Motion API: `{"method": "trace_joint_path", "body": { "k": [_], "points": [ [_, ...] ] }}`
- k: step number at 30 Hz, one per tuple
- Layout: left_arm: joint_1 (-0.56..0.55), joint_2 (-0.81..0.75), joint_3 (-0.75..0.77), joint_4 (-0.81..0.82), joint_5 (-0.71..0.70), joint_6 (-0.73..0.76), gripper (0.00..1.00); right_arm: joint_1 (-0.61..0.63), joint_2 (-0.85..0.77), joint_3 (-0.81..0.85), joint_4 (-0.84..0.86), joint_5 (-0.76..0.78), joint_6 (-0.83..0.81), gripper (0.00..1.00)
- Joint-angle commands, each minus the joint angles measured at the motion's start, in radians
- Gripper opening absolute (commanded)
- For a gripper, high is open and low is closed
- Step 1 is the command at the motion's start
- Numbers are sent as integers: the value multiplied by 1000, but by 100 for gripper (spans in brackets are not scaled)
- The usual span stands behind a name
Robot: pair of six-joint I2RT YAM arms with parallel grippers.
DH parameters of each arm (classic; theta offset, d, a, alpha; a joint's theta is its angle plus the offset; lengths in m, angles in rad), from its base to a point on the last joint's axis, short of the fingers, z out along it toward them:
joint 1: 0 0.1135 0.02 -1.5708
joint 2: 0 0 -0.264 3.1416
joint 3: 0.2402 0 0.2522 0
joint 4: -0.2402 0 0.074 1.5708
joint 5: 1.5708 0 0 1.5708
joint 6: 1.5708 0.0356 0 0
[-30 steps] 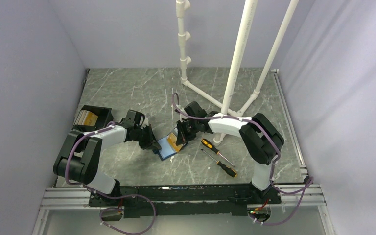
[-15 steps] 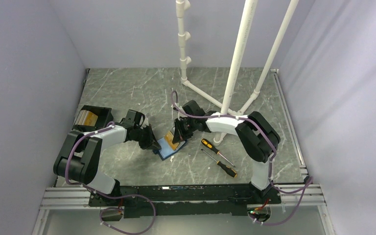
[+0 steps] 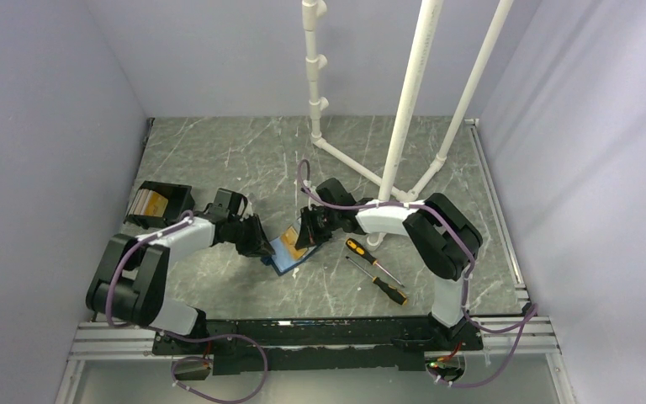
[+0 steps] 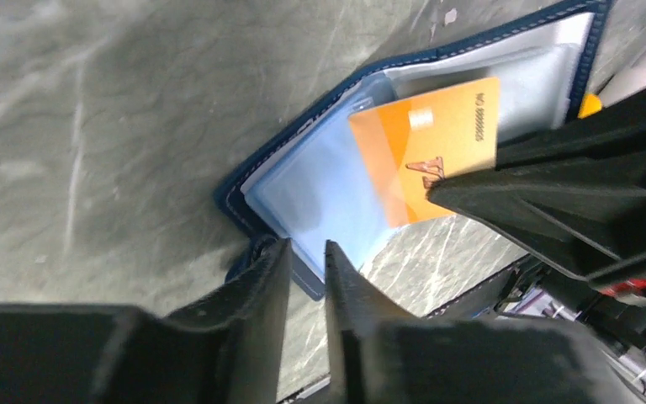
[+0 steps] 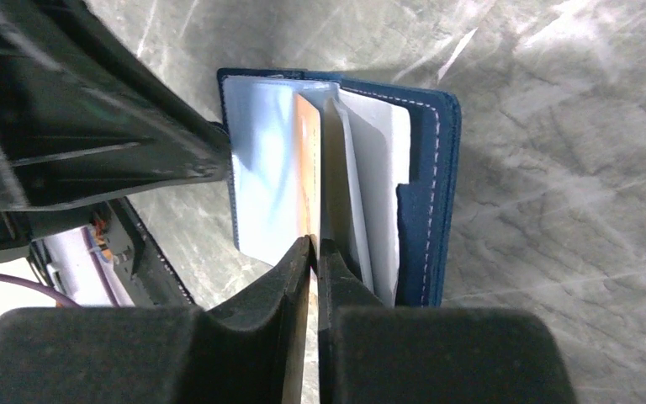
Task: Put the credit cards into the card holder
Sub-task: Insert the credit card into the card holder.
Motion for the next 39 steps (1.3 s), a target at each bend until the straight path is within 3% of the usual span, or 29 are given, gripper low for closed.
{"method": "trace_joint_path", "body": {
  "k": [1,4,9,15,23,39],
  "points": [
    [0,-135,-4,-108,-112,28,33,11,-24,23,-116,98,-79,13],
    [-1,-173,-27,-92,-85,7,35,18,-32,55,-184,146,-120,22],
    [-8,-116,-84,-14,-46,-16,21,46,-41,95,-249,198,-147,33],
    [-9,-62,-96,-23,-128,5,13,80,-55,150,-319,273,-177,43],
    [-9,-65,-97,-37,-161,15,11,80,-51,183,-346,286,-262,58],
    [-10,-27,-86,-10,-147,16,7,122,-4,172,-200,80,-392,57]
  ]
}}
